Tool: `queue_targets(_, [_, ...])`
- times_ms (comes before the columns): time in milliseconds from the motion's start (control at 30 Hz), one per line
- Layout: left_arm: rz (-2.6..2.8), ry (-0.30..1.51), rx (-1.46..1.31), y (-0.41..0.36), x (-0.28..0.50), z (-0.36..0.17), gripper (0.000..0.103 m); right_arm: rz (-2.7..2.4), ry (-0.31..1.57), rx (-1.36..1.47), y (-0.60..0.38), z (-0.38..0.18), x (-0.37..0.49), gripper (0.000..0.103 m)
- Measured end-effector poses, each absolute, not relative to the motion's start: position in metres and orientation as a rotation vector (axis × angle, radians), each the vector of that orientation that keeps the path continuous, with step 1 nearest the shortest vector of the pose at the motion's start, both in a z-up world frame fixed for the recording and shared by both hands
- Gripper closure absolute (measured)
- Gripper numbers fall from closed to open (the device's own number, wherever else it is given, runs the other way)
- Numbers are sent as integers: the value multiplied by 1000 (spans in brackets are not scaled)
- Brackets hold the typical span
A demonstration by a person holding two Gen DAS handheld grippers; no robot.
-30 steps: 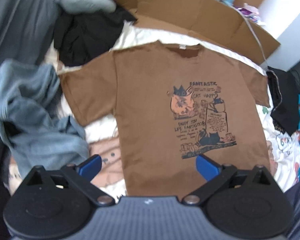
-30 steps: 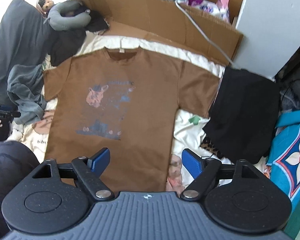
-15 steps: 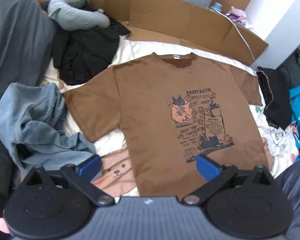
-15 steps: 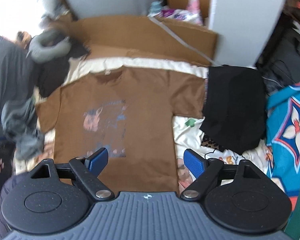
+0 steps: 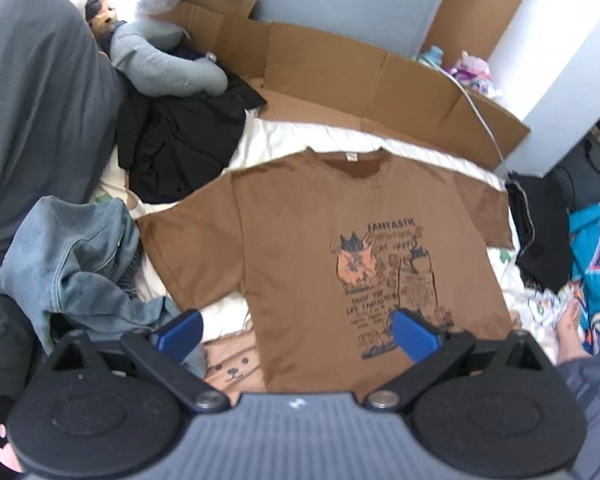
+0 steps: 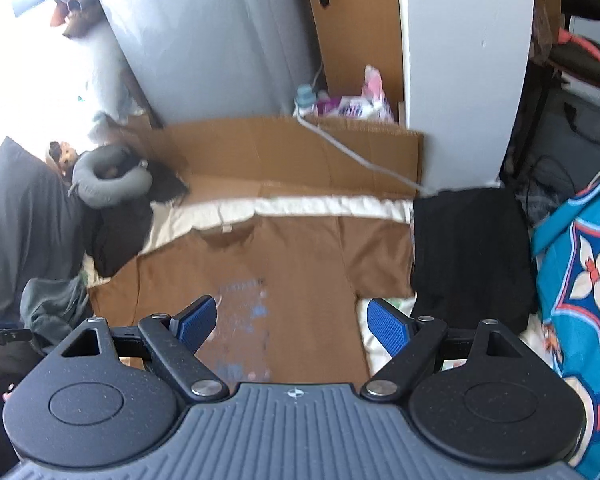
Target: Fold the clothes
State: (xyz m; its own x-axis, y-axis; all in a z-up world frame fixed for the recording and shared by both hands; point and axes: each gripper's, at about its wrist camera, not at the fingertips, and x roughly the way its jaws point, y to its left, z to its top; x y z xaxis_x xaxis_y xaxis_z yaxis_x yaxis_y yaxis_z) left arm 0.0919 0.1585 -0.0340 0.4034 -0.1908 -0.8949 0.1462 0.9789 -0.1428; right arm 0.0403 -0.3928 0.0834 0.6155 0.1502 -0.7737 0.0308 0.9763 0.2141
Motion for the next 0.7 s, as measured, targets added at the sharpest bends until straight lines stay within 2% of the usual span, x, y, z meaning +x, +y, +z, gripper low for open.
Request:
queue_targets(167, [-249, 1084, -47, 131, 95, -35, 1, 37, 808, 214, -401, 62, 46, 16])
queue_targets(400, [-276, 1045, 15, 75, 116, -52, 3, -91, 741, 364, -432, 5, 42, 16])
queue_targets(700, [-328, 1104, 61, -1, 184, -70, 3, -195, 781, 381, -448, -65, 62, 17])
